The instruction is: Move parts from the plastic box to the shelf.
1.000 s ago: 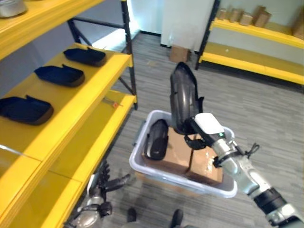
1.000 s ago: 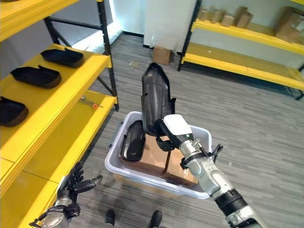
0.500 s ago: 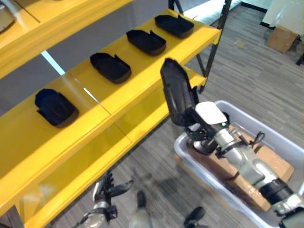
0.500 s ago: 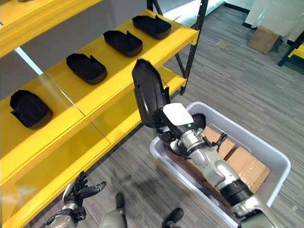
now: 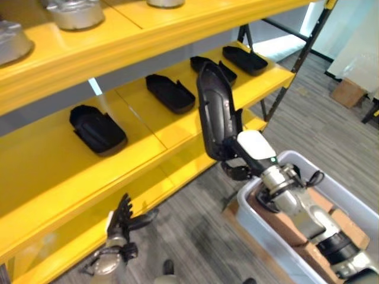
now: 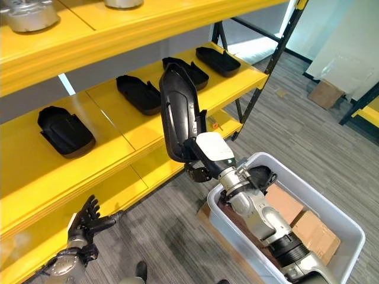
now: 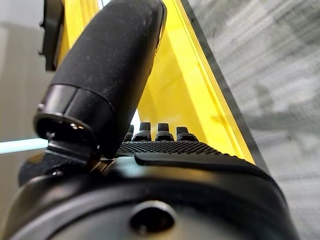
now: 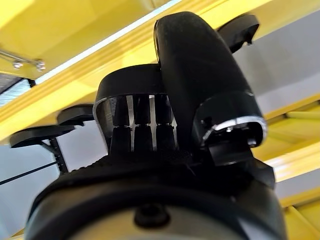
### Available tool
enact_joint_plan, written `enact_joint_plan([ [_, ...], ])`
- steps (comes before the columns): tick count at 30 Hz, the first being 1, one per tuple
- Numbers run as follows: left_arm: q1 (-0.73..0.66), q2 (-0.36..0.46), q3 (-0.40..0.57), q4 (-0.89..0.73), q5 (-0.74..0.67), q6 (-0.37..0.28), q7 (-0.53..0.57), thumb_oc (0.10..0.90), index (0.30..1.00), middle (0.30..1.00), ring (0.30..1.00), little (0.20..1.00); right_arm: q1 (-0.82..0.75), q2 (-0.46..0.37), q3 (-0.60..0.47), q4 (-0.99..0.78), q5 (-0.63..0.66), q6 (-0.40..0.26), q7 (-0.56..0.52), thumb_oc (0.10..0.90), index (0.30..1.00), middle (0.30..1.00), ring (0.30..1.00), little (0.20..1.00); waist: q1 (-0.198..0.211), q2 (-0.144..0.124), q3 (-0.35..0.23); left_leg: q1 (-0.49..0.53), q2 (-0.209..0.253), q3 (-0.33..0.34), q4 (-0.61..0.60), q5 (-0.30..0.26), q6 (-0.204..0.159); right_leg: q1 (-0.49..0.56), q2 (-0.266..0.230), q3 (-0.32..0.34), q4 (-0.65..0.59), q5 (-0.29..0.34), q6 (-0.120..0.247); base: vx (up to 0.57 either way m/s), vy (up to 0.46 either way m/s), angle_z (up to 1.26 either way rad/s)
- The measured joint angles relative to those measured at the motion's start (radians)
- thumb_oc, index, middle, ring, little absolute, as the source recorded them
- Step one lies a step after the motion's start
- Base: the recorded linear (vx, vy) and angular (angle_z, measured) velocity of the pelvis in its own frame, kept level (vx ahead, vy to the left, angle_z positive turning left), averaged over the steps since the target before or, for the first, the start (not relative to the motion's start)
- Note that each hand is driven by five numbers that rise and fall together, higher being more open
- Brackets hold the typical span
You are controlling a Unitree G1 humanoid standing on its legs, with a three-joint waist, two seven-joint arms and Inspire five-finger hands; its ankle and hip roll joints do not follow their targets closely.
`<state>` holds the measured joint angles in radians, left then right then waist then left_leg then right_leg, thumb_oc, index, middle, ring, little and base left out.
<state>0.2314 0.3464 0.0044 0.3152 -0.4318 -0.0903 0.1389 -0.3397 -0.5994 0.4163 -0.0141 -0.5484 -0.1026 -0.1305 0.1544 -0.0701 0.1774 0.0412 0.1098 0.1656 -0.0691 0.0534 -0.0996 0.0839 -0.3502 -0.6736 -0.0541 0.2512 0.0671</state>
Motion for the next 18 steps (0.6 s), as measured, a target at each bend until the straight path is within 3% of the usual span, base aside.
enact_joint_plan([
  [3, 0.024, -0.008, -0.001, 0.000, 0.014, 0.001, -0.017, 0.900, 1.000, 1.000, 1.000, 1.000, 0.000, -0.001, 0.000, 0.000, -0.001, 0.005, 0.003, 0.400, 0.300, 0.300, 0.300, 0.300, 0.011, -0.002, -0.001, -0.005, -0.017, -0.011, 0.007, 0.001, 0.007, 0.011, -0.015, -0.004, -0.008, 0.000, 0.000, -0.03, 0.158, 0.15],
  [7, 0.026, -0.008, 0.000, 0.000, 0.025, 0.002, -0.035, 0.900, 1.000, 1.000, 1.000, 1.000, 0.019, 0.003, -0.003, 0.000, -0.040, 0.014, 0.016, 0.400, 0.300, 0.300, 0.300, 0.300, 0.018, -0.033, -0.022, -0.059, -0.065, -0.060, 0.060, -0.012, 0.034, 0.031, -0.058, -0.029, -0.013, 0.006, 0.000, -0.02, 0.197, 0.39],
  [13, 0.021, -0.002, 0.005, -0.001, 0.056, 0.002, -0.042, 0.900, 1.000, 1.000, 1.000, 1.000, 0.040, 0.011, -0.003, 0.000, -0.076, 0.011, 0.039, 0.400, 0.300, 0.300, 0.300, 0.300, 0.012, -0.048, -0.028, -0.093, -0.108, -0.078, 0.102, -0.034, 0.077, 0.017, -0.111, -0.014, 0.020, 0.124, -0.016, 0.00, 0.165, 0.19],
  [14, 0.019, 0.004, 0.004, -0.001, 0.058, 0.004, -0.042, 0.900, 1.000, 1.000, 1.000, 1.000, 0.042, 0.010, -0.003, 0.000, -0.077, 0.011, 0.044, 0.400, 0.300, 0.300, 0.300, 0.300, 0.007, -0.046, -0.028, -0.106, -0.112, -0.088, 0.112, -0.035, 0.091, 0.006, -0.125, 0.017, 0.049, 0.140, -0.016, -0.09, 0.168, 0.37],
  [15, 0.015, 0.013, 0.002, -0.001, 0.065, 0.004, -0.044, 0.900, 1.000, 1.000, 1.000, 1.000, 0.049, 0.009, -0.003, -0.001, -0.077, 0.012, 0.045, 0.400, 0.300, 0.300, 0.300, 0.300, -0.016, -0.043, -0.027, -0.112, -0.120, -0.113, 0.117, -0.032, 0.104, -0.008, -0.140, 0.095, 0.095, 0.159, -0.023, -0.10, 0.112, 0.46],
  [16, 0.012, 0.024, -0.005, -0.003, 0.065, 0.003, -0.042, 0.900, 1.000, 1.000, 1.000, 1.000, 0.058, 0.008, -0.004, -0.002, -0.077, 0.011, 0.046, 0.400, 0.300, 0.300, 0.300, 0.300, -0.026, -0.037, -0.025, -0.103, -0.118, -0.122, 0.109, -0.021, 0.120, -0.038, -0.137, 0.158, 0.126, 0.162, -0.008, -0.07, 0.133, 0.29],
  [17, 0.007, 0.034, -0.005, 0.000, 0.065, 0.002, -0.037, 0.900, 1.000, 1.000, 1.000, 1.000, 0.058, 0.008, -0.002, 0.000, -0.077, 0.002, 0.049, 0.400, 0.300, 0.300, 0.300, 0.300, -0.024, -0.031, -0.021, -0.104, -0.104, -0.125, 0.098, -0.007, 0.133, -0.086, -0.109, 0.292, 0.192, 0.062, 0.026, 0.03, 0.027, 0.16],
  [18, -0.003, 0.046, -0.006, 0.012, 0.064, 0.002, -0.034, 0.900, 1.000, 1.000, 1.000, 1.000, 0.067, 0.013, -0.003, 0.000, -0.077, -0.001, 0.048, 0.400, 0.300, 0.300, 0.300, 0.300, -0.037, -0.019, -0.016, -0.107, -0.097, -0.142, 0.093, 0.002, 0.137, -0.103, -0.045, 0.435, 0.228, -0.036, 0.055, 0.07, 0.032, 0.15],
])
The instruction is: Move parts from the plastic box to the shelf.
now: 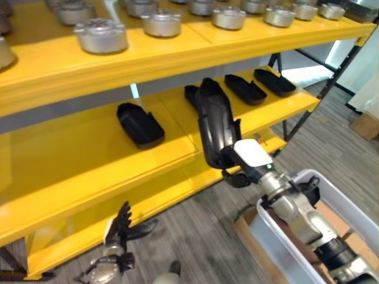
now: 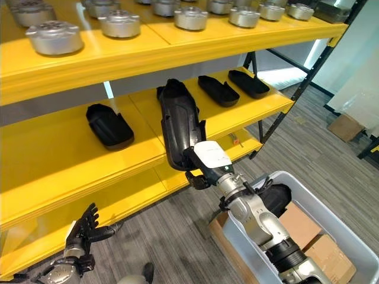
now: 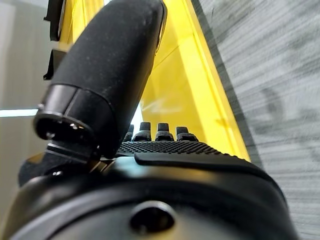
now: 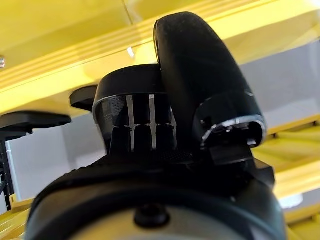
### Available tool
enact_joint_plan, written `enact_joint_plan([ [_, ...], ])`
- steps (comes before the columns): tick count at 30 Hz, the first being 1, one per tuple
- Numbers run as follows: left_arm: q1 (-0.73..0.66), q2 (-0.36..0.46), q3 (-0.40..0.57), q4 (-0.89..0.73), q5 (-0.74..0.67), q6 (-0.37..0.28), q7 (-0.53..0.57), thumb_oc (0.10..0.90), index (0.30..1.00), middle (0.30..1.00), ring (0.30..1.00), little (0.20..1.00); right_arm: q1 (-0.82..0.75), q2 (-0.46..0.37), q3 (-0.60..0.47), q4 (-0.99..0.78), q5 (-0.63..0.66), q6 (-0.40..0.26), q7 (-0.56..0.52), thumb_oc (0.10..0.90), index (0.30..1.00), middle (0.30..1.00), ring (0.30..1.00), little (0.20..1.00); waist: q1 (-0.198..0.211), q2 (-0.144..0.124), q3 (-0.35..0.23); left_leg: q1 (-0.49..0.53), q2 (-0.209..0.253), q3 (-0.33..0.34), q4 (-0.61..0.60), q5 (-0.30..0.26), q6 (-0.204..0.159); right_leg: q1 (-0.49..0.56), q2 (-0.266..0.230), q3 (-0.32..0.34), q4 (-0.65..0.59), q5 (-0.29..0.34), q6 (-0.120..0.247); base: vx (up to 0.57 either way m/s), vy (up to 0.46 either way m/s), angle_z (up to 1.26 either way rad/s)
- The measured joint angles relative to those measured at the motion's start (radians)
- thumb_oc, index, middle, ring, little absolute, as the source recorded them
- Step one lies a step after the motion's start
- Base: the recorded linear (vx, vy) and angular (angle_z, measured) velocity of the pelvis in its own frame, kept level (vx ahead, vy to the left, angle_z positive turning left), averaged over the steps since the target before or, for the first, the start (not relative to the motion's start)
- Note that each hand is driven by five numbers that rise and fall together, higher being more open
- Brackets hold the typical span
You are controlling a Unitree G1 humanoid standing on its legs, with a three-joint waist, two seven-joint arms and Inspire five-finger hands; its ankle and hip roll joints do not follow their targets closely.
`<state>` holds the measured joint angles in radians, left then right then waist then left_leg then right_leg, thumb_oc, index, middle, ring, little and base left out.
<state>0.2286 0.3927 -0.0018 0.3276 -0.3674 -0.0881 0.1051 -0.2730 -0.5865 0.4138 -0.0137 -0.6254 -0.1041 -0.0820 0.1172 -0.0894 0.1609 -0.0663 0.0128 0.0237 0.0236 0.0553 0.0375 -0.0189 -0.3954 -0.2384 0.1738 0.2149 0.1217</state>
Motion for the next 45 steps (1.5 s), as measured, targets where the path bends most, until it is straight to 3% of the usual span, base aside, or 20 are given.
enact_joint_plan([
  [1, -0.011, 0.012, 0.001, 0.013, 0.000, 0.001, 0.000, 0.900, 1.000, 1.000, 1.000, 1.000, 0.007, 0.001, 0.001, 0.003, 0.000, -0.005, 0.010, 0.400, 0.300, 0.300, 0.300, 0.300, -0.007, 0.000, 0.000, 0.013, 0.004, -0.006, -0.026, 0.013, 0.005, -0.021, 0.055, 0.036, 0.035, -0.101, 0.021, 0.07, -0.013, 0.25],
  [2, -0.013, 0.009, 0.004, 0.020, -0.001, 0.002, 0.014, 0.900, 1.000, 1.000, 1.000, 1.000, 0.008, -0.001, 0.002, 0.015, 0.001, -0.025, 0.019, 0.400, 0.300, 0.300, 0.300, 0.300, -0.023, 0.014, 0.009, 0.041, 0.024, -0.022, -0.059, 0.033, 0.004, -0.045, 0.215, 0.101, 0.072, -0.228, -0.013, 0.03, -0.036, 0.27],
  [4, -0.012, 0.008, 0.003, 0.019, -0.001, 0.001, 0.014, 0.900, 1.000, 1.000, 1.000, 1.000, 0.010, -0.006, 0.002, 0.016, 0.003, -0.026, 0.020, 0.400, 0.300, 0.300, 0.300, 0.300, -0.045, 0.017, 0.009, 0.048, 0.021, -0.042, -0.067, 0.038, 0.004, -0.050, 0.334, 0.114, 0.051, -0.264, -0.045, 0.00, -0.030, 0.33],
  [5, -0.008, 0.006, -0.007, 0.015, -0.001, 0.001, 0.013, 0.900, 1.000, 1.000, 1.000, 1.000, 0.010, -0.011, 0.002, 0.016, 0.009, -0.027, 0.021, 0.400, 0.300, 0.300, 0.300, 0.300, -0.052, 0.004, 0.002, 0.039, 0.002, -0.048, -0.069, 0.036, -0.005, -0.053, 0.370, 0.120, 0.006, -0.259, -0.056, 0.01, -0.033, 0.40],
  [6, -0.003, -0.008, -0.017, 0.016, -0.001, 0.002, 0.009, 0.900, 1.000, 1.000, 1.000, 1.000, 0.010, -0.025, 0.000, 0.016, 0.013, -0.027, 0.022, 0.400, 0.300, 0.300, 0.300, 0.300, -0.060, -0.003, -0.007, 0.032, -0.017, -0.060, -0.073, 0.038, -0.008, -0.041, 0.374, 0.114, -0.036, -0.256, -0.122, 0.01, -0.090, 0.35],
  [7, 0.012, -0.027, -0.045, 0.006, -0.002, 0.001, 0.008, 0.900, 1.000, 1.000, 1.000, 1.000, 0.010, -0.047, -0.001, 0.014, 0.026, -0.024, 0.024, 0.400, 0.300, 0.300, 0.300, 0.300, -0.062, 0.026, -0.014, 0.018, -0.015, -0.078, -0.083, 0.043, -0.012, -0.032, 0.392, 0.143, -0.083, -0.238, -0.099, 0.02, -0.119, 0.37],
  [10, 0.040, -0.067, -0.052, -0.011, -0.008, 0.002, 0.000, 0.900, 1.000, 1.000, 1.000, 1.000, 0.016, -0.078, -0.001, 0.014, 0.040, -0.024, 0.030, 0.400, 0.300, 0.300, 0.300, 0.300, -0.059, 0.045, -0.014, 0.018, -0.013, -0.092, -0.101, 0.062, -0.021, 0.033, 0.404, 0.137, -0.240, -0.155, -0.115, 0.07, -0.123, 0.18],
  [20, 0.054, -0.098, -0.039, -0.025, -0.016, 0.002, -0.006, 0.900, 1.000, 1.000, 1.000, 1.000, 0.029, -0.100, -0.005, 0.013, 0.060, -0.027, 0.031, 0.400, 0.300, 0.300, 0.300, 0.300, -0.033, 0.047, -0.012, 0.003, -0.041, -0.171, -0.072, 0.060, -0.040, 0.078, 0.396, 0.048, -0.264, -0.176, -0.117, 0.01, -0.090, 0.28],
  [24, 0.010, -0.102, -0.064, -0.020, -0.020, 0.001, -0.007, 0.900, 1.000, 1.000, 1.000, 1.000, 0.010, -0.167, -0.009, 0.012, 0.079, -0.026, 0.030, 0.400, 0.300, 0.300, 0.300, 0.300, -0.032, 0.080, 0.024, -0.075, -0.059, -0.155, 0.000, 0.071, -0.064, 0.080, 0.378, -0.051, -0.262, -0.183, -0.128, -0.07, 0.004, 0.77],
  [26, -0.001, -0.085, -0.060, -0.012, -0.021, 0.002, -0.002, 0.900, 1.000, 1.000, 1.000, 1.000, -0.013, -0.157, -0.012, 0.012, 0.078, -0.024, 0.029, 0.400, 0.300, 0.300, 0.300, 0.300, -0.024, 0.051, 0.063, -0.097, 0.004, 0.052, 0.042, -0.016, -0.072, 0.074, 0.343, -0.078, -0.261, -0.170, -0.155, 0.02, 0.044, 0.42],
  [27, -0.004, -0.074, -0.052, -0.009, -0.021, 0.003, -0.001, 0.900, 1.000, 1.000, 1.000, 1.000, -0.012, -0.143, -0.012, 0.001, 0.078, -0.025, 0.029, 0.400, 0.300, 0.300, 0.300, 0.300, -0.028, 0.018, 0.081, -0.103, 0.051, 0.081, 0.084, -0.026, -0.088, 0.075, 0.317, -0.083, -0.261, -0.170, -0.157, 0.03, 0.056, 0.22],
  [29, -0.028, -0.069, -0.056, 0.019, -0.021, 0.004, -0.003, 0.900, 1.000, 1.000, 1.000, 1.000, 0.003, -0.143, -0.026, -0.016, 0.078, -0.027, 0.029, 0.400, 0.300, 0.300, 0.300, 0.300, -0.041, 0.002, 0.090, -0.113, 0.154, 0.071, 0.122, -0.035, -0.152, 0.084, 0.302, -0.115, -0.260, -0.166, -0.151, 0.05, 0.099, 0.44],
  [31, -0.047, -0.083, -0.056, 0.025, -0.021, 0.017, -0.001, 0.900, 1.000, 1.000, 1.000, 1.000, 0.027, -0.143, -0.049, -0.019, 0.078, -0.022, 0.029, 0.400, 0.300, 0.300, 0.300, 0.300, -0.082, 0.005, 0.091, -0.088, 0.278, 0.063, 0.082, -0.019, -0.175, 0.115, 0.296, -0.152, -0.259, -0.175, -0.140, 0.07, 0.183, 0.68],
  [33, -0.063, -0.093, -0.074, 0.019, -0.021, 0.016, -0.002, 0.900, 1.000, 1.000, 1.000, 1.000, 0.031, -0.148, -0.091, -0.020, 0.078, -0.010, 0.023, 0.400, 0.300, 0.300, 0.300, 0.300, -0.091, 0.038, 0.090, -0.030, 0.386, 0.047, -0.030, 0.050, -0.246, 0.131, 0.286, -0.161, -0.259, -0.162, -0.087, 0.12, 0.276, 0.19],
  [35, -0.057, -0.111, -0.077, 0.009, -0.022, 0.017, -0.004, 0.900, 1.000, 1.000, 1.000, 1.000, 0.023, -0.160, -0.113, -0.021, 0.078, -0.003, 0.015, 0.400, 0.300, 0.300, 0.300, 0.300, -0.086, 0.084, 0.086, 0.027, 0.372, -0.009, -0.076, 0.107, -0.230, 0.132, 0.286, -0.134, -0.259, -0.145, -0.054, 0.11, 0.227, -0.26],
  [36, -0.048, -0.122, -0.076, 0.004, -0.022, 0.017, -0.005, 0.900, 1.000, 1.000, 1.000, 1.000, 0.015, -0.171, -0.117, -0.023, 0.078, -0.002, 0.013, 0.400, 0.300, 0.300, 0.300, 0.300, -0.087, 0.114, 0.082, 0.052, 0.365, 0.015, -0.083, 0.085, -0.253, 0.136, 0.286, -0.121, -0.259, -0.137, -0.031, 0.09, 0.169, -0.03],
  [37, -0.058, -0.107, -0.069, 0.012, -0.022, 0.018, -0.005, 0.900, 1.000, 1.000, 1.000, 1.000, 0.030, -0.144, -0.131, -0.025, 0.079, 0.008, -0.001, 0.400, 0.300, 0.300, 0.300, 0.300, -0.108, 0.081, 0.083, 0.051, 0.313, 0.023, -0.100, 0.081, -0.273, 0.137, 0.237, -0.130, -0.256, -0.133, -0.012, 0.08, 0.159, 0.13],
  [40, -0.069, -0.050, -0.042, 0.005, -0.022, 0.017, -0.001, 0.900, 1.000, 1.000, 1.000, 1.000, 0.037, -0.126, -0.120, -0.030, 0.078, -0.003, 0.000, 0.400, 0.300, 0.300, 0.300, 0.300, -0.074, 0.039, 0.074, 0.053, 0.229, 0.025, -0.094, 0.061, -0.219, 0.133, 0.192, -0.137, -0.239, -0.109, -0.043, 0.10, 0.233, 0.17],
  [42, -0.062, 0.010, -0.040, -0.016, -0.021, 0.017, -0.004, 0.900, 1.000, 1.000, 1.000, 1.000, 0.037, -0.120, -0.122, -0.060, 0.077, -0.003, -0.002, 0.400, 0.300, 0.300, 0.300, 0.300, -0.057, 0.034, 0.071, 0.059, 0.168, 0.000, -0.078, 0.037, -0.181, 0.181, 0.138, -0.147, -0.243, -0.093, -0.051, 0.08, 0.284, 0.59],
  [45, -0.053, 0.036, -0.022, -0.027, -0.019, 0.016, -0.003, 0.900, 1.000, 1.000, 1.000, 1.000, 0.037, -0.117, -0.122, -0.095, 0.076, -0.010, -0.002, 0.400, 0.300, 0.300, 0.300, 0.300, -0.032, 0.033, 0.069, 0.058, 0.145, -0.031, -0.077, 0.041, -0.175, 0.201, 0.120, -0.164, -0.237, -0.084, -0.041, 0.06, 0.249, 0.43],
])
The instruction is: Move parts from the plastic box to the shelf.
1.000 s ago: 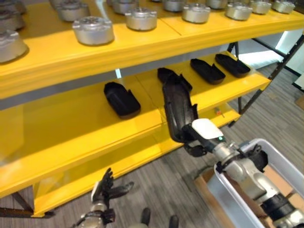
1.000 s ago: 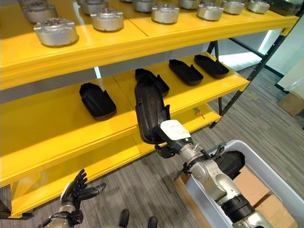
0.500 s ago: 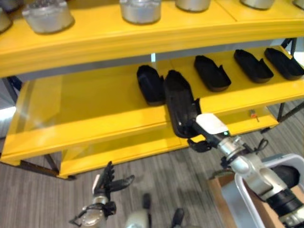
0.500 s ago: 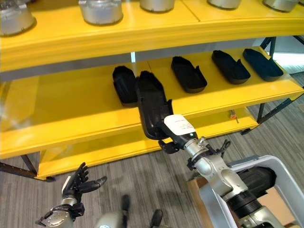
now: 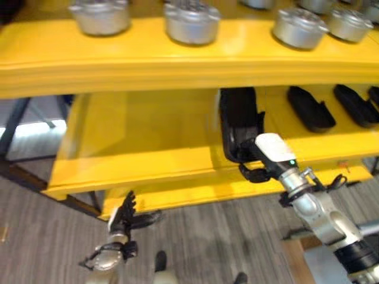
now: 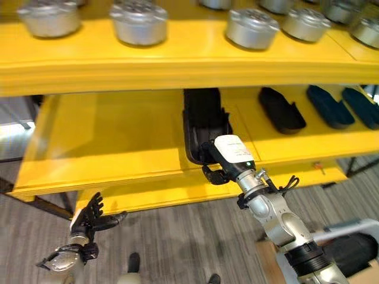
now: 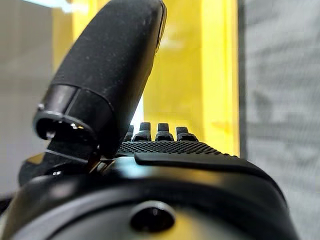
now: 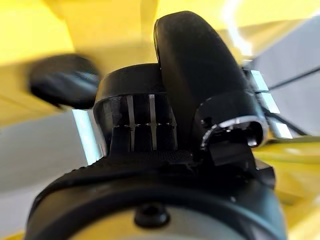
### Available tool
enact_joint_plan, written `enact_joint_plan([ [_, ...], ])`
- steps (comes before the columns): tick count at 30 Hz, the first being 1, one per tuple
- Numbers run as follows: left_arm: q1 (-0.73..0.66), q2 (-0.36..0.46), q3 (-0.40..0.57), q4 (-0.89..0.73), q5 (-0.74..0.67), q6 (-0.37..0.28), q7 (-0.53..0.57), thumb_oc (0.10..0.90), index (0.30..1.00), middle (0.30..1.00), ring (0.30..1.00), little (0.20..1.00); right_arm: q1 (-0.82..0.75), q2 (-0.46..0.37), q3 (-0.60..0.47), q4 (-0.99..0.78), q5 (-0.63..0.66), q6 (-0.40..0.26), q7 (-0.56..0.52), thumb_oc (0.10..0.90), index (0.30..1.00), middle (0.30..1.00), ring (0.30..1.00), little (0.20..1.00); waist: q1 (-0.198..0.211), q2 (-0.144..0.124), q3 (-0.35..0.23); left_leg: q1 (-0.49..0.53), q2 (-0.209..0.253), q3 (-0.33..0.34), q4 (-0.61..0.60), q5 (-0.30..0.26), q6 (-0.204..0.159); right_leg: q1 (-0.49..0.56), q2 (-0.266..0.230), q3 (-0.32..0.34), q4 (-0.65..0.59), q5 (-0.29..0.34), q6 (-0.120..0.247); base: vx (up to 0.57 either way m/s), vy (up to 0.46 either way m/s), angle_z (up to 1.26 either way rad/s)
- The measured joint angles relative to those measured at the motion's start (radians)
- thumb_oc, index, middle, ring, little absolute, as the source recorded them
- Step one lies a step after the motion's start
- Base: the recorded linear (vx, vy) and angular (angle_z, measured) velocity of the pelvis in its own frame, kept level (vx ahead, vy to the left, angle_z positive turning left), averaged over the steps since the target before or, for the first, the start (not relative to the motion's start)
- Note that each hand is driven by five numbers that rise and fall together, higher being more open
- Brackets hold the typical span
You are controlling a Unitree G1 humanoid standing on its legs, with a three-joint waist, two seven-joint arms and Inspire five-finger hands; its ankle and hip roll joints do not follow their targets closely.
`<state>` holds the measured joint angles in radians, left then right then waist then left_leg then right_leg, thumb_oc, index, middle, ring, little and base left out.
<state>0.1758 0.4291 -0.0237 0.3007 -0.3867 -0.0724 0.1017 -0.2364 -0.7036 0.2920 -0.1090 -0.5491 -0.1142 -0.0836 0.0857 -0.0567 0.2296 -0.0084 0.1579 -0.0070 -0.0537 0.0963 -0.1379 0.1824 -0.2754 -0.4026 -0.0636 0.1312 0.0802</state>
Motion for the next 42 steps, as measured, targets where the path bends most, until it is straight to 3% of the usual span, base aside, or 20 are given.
enact_joint_plan([
  [3, 0.009, -0.009, -0.002, 0.001, 0.001, 0.002, -0.001, 0.900, 1.000, 1.000, 1.000, 1.000, -0.002, 0.008, 0.000, -0.004, -0.001, -0.004, 0.002, 0.400, 0.300, 0.300, 0.300, 0.300, 0.005, -0.011, -0.019, -0.018, -0.022, -0.029, 0.002, 0.003, 0.009, 0.007, -0.016, -0.021, 0.000, 0.006, 0.004, 0.03, 0.125, 0.31],
  [8, 0.046, -0.019, -0.003, 0.001, 0.008, 0.003, -0.003, 0.900, 1.000, 1.000, 1.000, 1.000, -0.011, 0.016, 0.001, -0.003, -0.031, 0.016, 0.019, 0.400, 0.300, 0.300, 0.300, 0.300, 0.031, -0.064, -0.055, -0.026, -0.035, -0.028, 0.002, 0.007, 0.013, 0.010, -0.024, -0.023, -0.021, 0.025, 0.012, 0.03, 0.119, 0.03],
  [12, 0.059, -0.021, -0.009, 0.001, 0.008, 0.004, -0.004, 0.900, 1.000, 1.000, 1.000, 1.000, -0.032, 0.025, 0.015, 0.004, -0.032, 0.020, 0.026, 0.400, 0.300, 0.300, 0.300, 0.300, 0.036, -0.088, -0.074, -0.027, -0.038, -0.033, 0.000, 0.010, 0.014, 0.012, -0.025, -0.028, -0.022, 0.024, 0.013, 0.02, 0.060, 0.04],
  [17, 0.072, -0.019, 0.002, 0.000, 0.008, 0.004, -0.004, 0.900, 1.000, 1.000, 1.000, 1.000, -0.086, 0.035, 0.077, 0.015, -0.032, 0.017, 0.036, 0.400, 0.300, 0.300, 0.300, 0.300, 0.066, -0.119, -0.095, -0.065, -0.040, -0.054, -0.001, 0.025, 0.013, -0.001, -0.025, -0.056, -0.023, -0.015, 0.059, 0.02, 0.027, 0.11],
  [20, 0.090, -0.019, 0.011, 0.002, 0.008, 0.007, -0.002, 0.900, 1.000, 1.000, 1.000, 1.000, -0.134, 0.080, 0.113, 0.078, -0.032, 0.012, 0.049, 0.400, 0.300, 0.300, 0.300, 0.300, 0.093, -0.122, -0.098, -0.097, -0.038, -0.085, 0.015, 0.039, 0.006, -0.001, -0.017, -0.070, -0.023, -0.068, 0.101, 0.00, 0.001, 0.24],
  [26, 0.109, -0.003, -0.013, -0.001, 0.000, 0.007, -0.003, 0.900, 1.000, 1.000, 1.000, 1.000, -0.236, 0.145, 0.224, 0.336, -0.031, 0.041, 0.053, 0.400, 0.300, 0.300, 0.300, 0.300, 0.147, -0.124, -0.090, -0.210, -0.040, -0.121, 0.061, 0.056, 0.005, -0.064, -0.003, -0.096, -0.023, -0.059, 0.101, -0.08, -0.025, 0.21],
  [30, 0.104, 0.023, -0.013, 0.000, -0.002, 0.007, -0.004, 0.900, 1.000, 1.000, 1.000, 1.000, -0.270, 0.148, 0.244, 0.403, -0.031, 0.070, 0.053, 0.400, 0.300, 0.300, 0.300, 0.300, 0.171, -0.115, -0.024, -0.232, -0.042, -0.133, 0.082, 0.056, 0.006, -0.071, -0.001, -0.103, -0.023, -0.051, 0.101, -0.13, -0.019, 0.07],
  [31, 0.088, 0.033, -0.014, 0.000, -0.003, 0.007, -0.003, 0.900, 1.000, 1.000, 1.000, 1.000, -0.310, 0.148, 0.247, 0.434, -0.027, 0.070, 0.049, 0.400, 0.300, 0.300, 0.300, 0.300, 0.173, -0.099, 0.024, -0.245, -0.038, -0.139, 0.101, 0.054, 0.005, -0.077, 0.005, -0.103, -0.020, -0.047, 0.103, -0.15, -0.003, 0.04],
  [36, 0.017, 0.058, -0.059, -0.002, -0.037, 0.000, -0.003, 0.900, 1.000, 1.000, 1.000, 1.000, -0.541, 0.128, 0.279, 0.560, 0.006, 0.100, 0.004, 0.400, 0.300, 0.300, 0.300, 0.300, 0.175, -0.026, 0.135, -0.343, -0.038, -0.148, 0.173, 0.052, 0.011, -0.163, -0.002, -0.093, 0.032, -0.037, 0.100, -0.13, 0.023, -0.02],
  [39, -0.031, 0.073, -0.065, -0.010, -0.042, 0.000, -0.002, 0.900, 1.000, 1.000, 1.000, 1.000, -0.675, 0.119, 0.284, 0.614, 0.018, 0.124, -0.025, 0.400, 0.300, 0.300, 0.300, 0.300, 0.178, 0.001, 0.182, -0.378, -0.041, -0.148, 0.194, 0.047, 0.013, -0.196, -0.008, -0.088, 0.052, -0.036, 0.099, -0.05, 0.021, -0.03],
  [42, -0.056, 0.084, -0.063, -0.027, -0.042, -0.007, -0.001, 0.900, 1.000, 1.000, 1.000, 1.000, -0.737, 0.100, 0.284, 0.634, 0.034, 0.130, -0.035, 0.400, 0.300, 0.300, 0.300, 0.300, 0.185, 0.009, 0.202, -0.396, -0.054, -0.149, 0.201, 0.043, 0.015, -0.211, -0.020, -0.088, 0.058, -0.036, 0.098, -0.02, 0.023, 0.05],
])
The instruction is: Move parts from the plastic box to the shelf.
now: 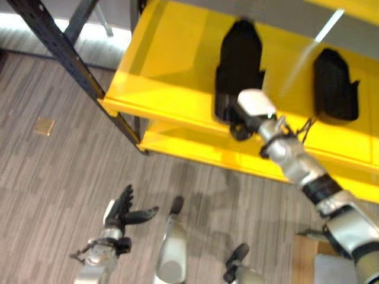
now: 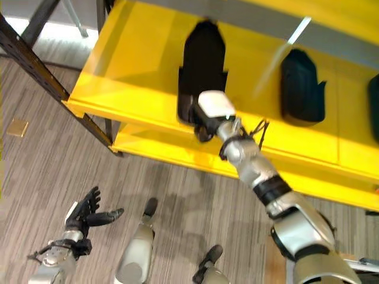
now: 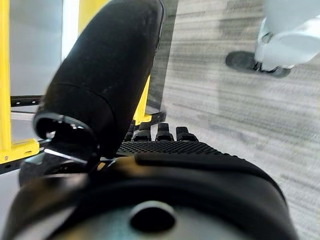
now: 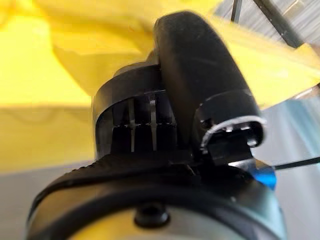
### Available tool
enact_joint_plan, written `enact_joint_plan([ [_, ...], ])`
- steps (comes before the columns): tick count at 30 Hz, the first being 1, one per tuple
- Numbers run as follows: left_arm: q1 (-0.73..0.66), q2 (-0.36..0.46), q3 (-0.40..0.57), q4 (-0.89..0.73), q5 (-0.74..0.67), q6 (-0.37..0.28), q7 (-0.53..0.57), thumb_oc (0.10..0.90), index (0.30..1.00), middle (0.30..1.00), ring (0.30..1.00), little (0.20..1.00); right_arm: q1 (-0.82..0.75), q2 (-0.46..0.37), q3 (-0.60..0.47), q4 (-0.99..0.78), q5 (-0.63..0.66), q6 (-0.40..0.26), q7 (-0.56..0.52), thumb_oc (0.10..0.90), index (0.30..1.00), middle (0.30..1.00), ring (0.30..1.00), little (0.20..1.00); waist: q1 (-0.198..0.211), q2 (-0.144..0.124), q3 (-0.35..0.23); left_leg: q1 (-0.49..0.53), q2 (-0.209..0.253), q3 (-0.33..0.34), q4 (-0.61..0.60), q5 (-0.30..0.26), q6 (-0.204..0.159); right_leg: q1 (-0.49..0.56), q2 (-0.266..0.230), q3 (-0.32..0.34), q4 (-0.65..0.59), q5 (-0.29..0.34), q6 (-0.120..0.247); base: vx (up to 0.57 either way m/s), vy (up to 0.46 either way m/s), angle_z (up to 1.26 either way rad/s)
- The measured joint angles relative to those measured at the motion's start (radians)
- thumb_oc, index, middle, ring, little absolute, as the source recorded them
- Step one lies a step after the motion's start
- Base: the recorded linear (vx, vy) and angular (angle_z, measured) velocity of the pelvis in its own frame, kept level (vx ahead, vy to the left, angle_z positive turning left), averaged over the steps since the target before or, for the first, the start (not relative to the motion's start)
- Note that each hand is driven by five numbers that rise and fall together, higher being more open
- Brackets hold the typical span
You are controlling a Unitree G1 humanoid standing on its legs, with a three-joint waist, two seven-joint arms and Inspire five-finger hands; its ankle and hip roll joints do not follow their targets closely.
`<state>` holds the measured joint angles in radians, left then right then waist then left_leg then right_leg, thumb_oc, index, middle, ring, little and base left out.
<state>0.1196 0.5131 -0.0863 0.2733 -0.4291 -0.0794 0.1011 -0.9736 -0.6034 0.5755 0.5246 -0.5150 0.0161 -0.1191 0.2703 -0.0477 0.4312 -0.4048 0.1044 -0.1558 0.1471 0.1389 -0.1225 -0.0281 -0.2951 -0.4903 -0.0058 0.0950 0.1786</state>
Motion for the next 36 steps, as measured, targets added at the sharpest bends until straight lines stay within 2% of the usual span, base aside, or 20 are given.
enact_joint_plan([
  [5, -0.027, 0.022, -0.008, -0.007, -0.036, -0.013, 0.005, 0.900, 1.000, 1.000, 1.000, 1.000, -0.099, -0.006, 0.006, 0.041, 0.009, 0.022, -0.017, 0.400, 0.300, 0.300, 0.300, 0.300, 0.005, 0.016, 0.024, -0.037, -0.015, -0.009, 0.022, -0.006, 0.012, -0.017, -0.007, -0.013, 0.000, -0.002, 0.000, 0.02, 0.007, 0.09],
  [9, -0.042, 0.020, -0.036, -0.007, -0.037, -0.013, 0.005, 0.900, 1.000, 1.000, 1.000, 1.000, -0.117, -0.007, 0.006, 0.042, 0.015, 0.036, -0.027, 0.400, 0.300, 0.300, 0.300, 0.300, 0.006, 0.017, 0.025, -0.048, -0.030, -0.011, 0.042, -0.019, 0.011, -0.015, -0.017, -0.016, 0.000, -0.008, -0.006, 0.04, -0.002, 0.06],
  [22, -0.084, 0.021, -0.038, -0.008, -0.039, -0.014, 0.018, 0.900, 1.000, 1.000, 1.000, 1.000, -0.129, -0.011, 0.011, 0.078, 0.048, 0.047, -0.039, 0.400, 0.300, 0.300, 0.300, 0.300, 0.001, 0.017, 0.025, -0.051, -0.039, -0.011, 0.060, -0.028, 0.018, -0.015, -0.028, -0.015, 0.019, -0.017, -0.020, 0.00, 0.000, 0.00],
  [36, -0.082, 0.021, -0.049, -0.008, -0.039, -0.014, 0.019, 0.900, 1.000, 1.000, 1.000, 1.000, -0.129, -0.011, 0.012, 0.100, 0.087, 0.054, -0.055, 0.400, 0.300, 0.300, 0.300, 0.300, -0.049, 0.018, 0.025, -0.056, -0.051, -0.006, 0.075, -0.032, 0.027, -0.024, -0.044, -0.009, 0.040, -0.017, -0.022, -0.02, 0.009, 0.00],
])
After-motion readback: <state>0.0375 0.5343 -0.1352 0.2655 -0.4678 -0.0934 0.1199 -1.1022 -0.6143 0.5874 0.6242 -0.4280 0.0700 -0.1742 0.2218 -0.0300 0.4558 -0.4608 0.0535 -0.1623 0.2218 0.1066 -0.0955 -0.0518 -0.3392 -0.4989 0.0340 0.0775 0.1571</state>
